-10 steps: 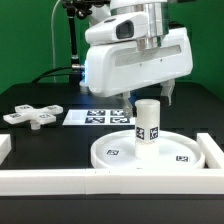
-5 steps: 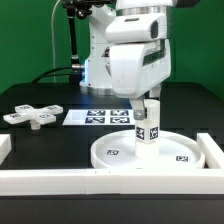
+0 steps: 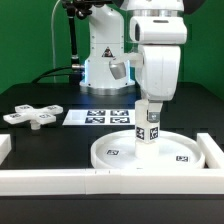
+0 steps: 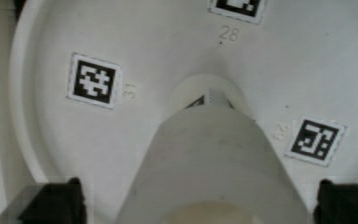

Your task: Assemble round table

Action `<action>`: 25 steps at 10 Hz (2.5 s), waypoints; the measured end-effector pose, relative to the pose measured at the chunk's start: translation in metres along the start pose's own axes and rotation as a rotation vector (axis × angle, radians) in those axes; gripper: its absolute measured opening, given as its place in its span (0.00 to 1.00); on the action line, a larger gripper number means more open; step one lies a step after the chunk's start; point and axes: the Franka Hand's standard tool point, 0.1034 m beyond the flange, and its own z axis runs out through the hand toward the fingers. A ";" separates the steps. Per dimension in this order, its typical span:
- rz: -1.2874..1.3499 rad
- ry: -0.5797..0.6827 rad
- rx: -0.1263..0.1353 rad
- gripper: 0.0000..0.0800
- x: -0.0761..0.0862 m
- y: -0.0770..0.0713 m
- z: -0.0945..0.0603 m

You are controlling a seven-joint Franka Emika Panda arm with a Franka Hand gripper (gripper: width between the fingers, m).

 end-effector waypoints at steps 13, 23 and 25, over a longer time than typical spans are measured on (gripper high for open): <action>0.549 -0.002 0.061 0.51 -0.002 -0.009 0.004; 1.463 0.040 0.099 0.51 -0.002 -0.009 0.005; 1.731 0.037 0.111 0.51 -0.002 -0.010 0.006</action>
Offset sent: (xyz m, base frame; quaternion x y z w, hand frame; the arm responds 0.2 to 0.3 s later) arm 0.0000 0.0000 0.0000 0.0000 0.0000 0.0000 1.0000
